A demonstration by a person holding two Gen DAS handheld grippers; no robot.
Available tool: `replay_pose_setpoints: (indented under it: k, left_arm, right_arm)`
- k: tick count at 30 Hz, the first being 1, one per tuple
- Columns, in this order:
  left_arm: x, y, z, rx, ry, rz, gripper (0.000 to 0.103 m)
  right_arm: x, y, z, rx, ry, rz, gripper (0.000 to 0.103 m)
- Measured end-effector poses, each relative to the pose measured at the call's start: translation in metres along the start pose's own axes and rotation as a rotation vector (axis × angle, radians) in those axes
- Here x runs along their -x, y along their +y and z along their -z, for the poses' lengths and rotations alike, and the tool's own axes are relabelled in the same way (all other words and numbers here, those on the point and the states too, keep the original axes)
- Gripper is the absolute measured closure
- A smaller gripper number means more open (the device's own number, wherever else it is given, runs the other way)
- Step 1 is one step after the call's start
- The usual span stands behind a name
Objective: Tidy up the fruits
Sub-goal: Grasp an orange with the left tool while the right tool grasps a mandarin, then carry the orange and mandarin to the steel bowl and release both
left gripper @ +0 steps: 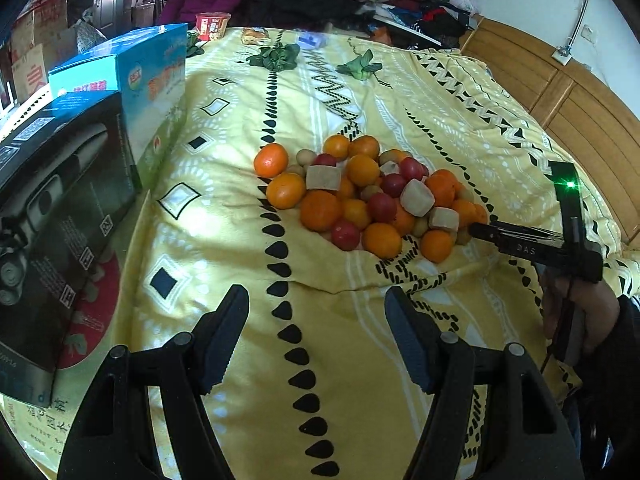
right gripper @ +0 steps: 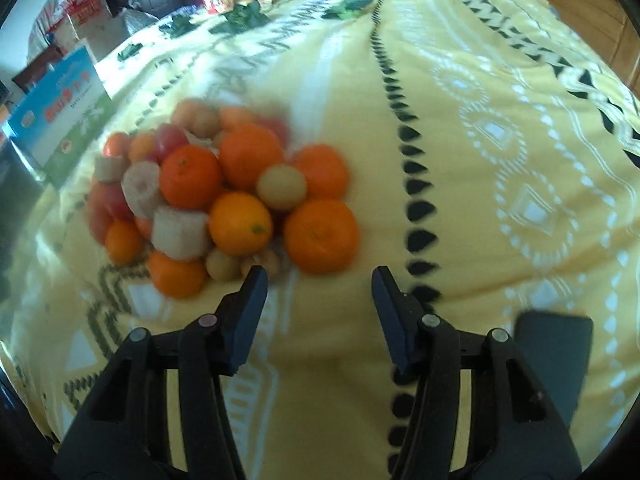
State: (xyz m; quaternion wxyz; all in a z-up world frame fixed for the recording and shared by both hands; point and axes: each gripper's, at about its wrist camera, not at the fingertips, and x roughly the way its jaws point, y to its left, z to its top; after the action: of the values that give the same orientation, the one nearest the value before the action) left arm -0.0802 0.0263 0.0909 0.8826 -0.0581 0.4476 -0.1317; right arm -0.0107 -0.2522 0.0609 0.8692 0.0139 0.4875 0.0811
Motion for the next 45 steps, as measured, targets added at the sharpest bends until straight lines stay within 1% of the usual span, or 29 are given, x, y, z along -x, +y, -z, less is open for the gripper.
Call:
replay_pose_setpoints:
  k: [2, 5, 7, 8, 9, 12, 15, 16, 18, 19, 21, 22, 26, 29, 31, 33, 35, 36, 39, 42, 45]
  left_arm:
    - [0.0, -0.002, -0.002, -0.003, -0.003, 0.011, 0.031]
    - [-0.001, -0.002, -0.005, 0.012, -0.006, 0.036, 0.031]
    - [-0.005, -0.002, -0.007, 0.017, -0.004, 0.045, 0.031]
    - [-0.008, -0.002, -0.008, 0.018, -0.004, 0.044, 0.031]
    - [-0.01, -0.002, -0.01, 0.021, -0.004, 0.046, 0.031]
    - [-0.022, 0.0, -0.016, 0.036, -0.01, 0.054, 0.031]
    - [-0.039, 0.005, -0.027, 0.052, -0.002, 0.071, 0.032]
    - [-0.045, 0.008, -0.031, 0.07, 0.003, 0.084, 0.033]
    - [-0.059, 0.015, -0.041, 0.121, 0.012, 0.117, 0.043]
    - [-0.066, 0.017, -0.045, 0.141, 0.015, 0.126, 0.045]
    - [-0.079, 0.018, -0.053, 0.155, 0.018, 0.135, 0.055]
    - [-0.085, 0.018, -0.055, 0.156, 0.024, 0.137, 0.056]
    - [-0.105, 0.021, -0.058, 0.191, 0.046, 0.139, 0.057]
    - [-0.115, 0.023, -0.057, 0.196, 0.059, 0.137, 0.057]
    - [-0.12, 0.025, -0.054, 0.199, 0.059, 0.13, 0.057]
    - [-0.125, 0.028, -0.053, 0.207, 0.05, 0.141, 0.056]
    - [-0.125, 0.027, -0.054, 0.194, 0.042, 0.145, 0.057]
    - [-0.124, 0.026, -0.054, 0.184, 0.037, 0.143, 0.063]
    - [-0.116, 0.024, -0.053, 0.167, 0.026, 0.138, 0.063]
    - [-0.096, 0.019, -0.056, 0.155, -0.014, 0.14, 0.063]
    - [-0.063, 0.013, -0.06, 0.132, -0.074, 0.147, 0.063]
  right_arm:
    - [-0.004, -0.005, -0.003, -0.04, -0.009, -0.014, 0.049]
    - [-0.009, -0.017, -0.005, -0.128, -0.012, -0.065, 0.049]
    - [-0.012, -0.02, -0.008, -0.154, -0.014, -0.078, 0.049]
    - [-0.013, -0.019, -0.008, -0.154, -0.016, -0.085, 0.052]
    - [-0.013, -0.018, -0.011, -0.149, -0.017, -0.093, 0.06]
    - [-0.003, -0.011, -0.01, -0.135, -0.037, -0.06, 0.062]
    - [0.024, -0.008, -0.003, -0.17, -0.096, -0.087, 0.062]
    - [0.031, -0.007, -0.001, -0.173, -0.113, -0.092, 0.062]
    - [0.046, -0.003, 0.008, -0.176, -0.134, -0.115, 0.062]
    - [0.051, -0.001, 0.013, -0.176, -0.137, -0.124, 0.062]
    - [0.056, 0.004, 0.023, -0.166, -0.127, -0.141, 0.062]
    - [0.056, 0.005, 0.025, -0.163, -0.118, -0.148, 0.062]
    - [0.053, 0.009, 0.032, -0.146, -0.09, -0.163, 0.062]
    - [0.052, 0.014, 0.031, -0.133, -0.09, -0.169, 0.062]
    - [0.052, 0.016, 0.03, -0.126, -0.092, -0.176, 0.062]
    - [0.05, 0.019, 0.03, -0.118, -0.089, -0.178, 0.062]
    - [0.049, 0.02, 0.031, -0.113, -0.085, -0.181, 0.062]
    - [0.049, 0.021, 0.031, -0.112, -0.084, -0.181, 0.062]
    - [0.051, 0.022, 0.033, -0.111, -0.082, -0.181, 0.062]
    - [0.056, 0.026, 0.034, -0.108, -0.087, -0.182, 0.062]
    - [0.067, 0.032, 0.032, -0.097, -0.112, -0.183, 0.062]
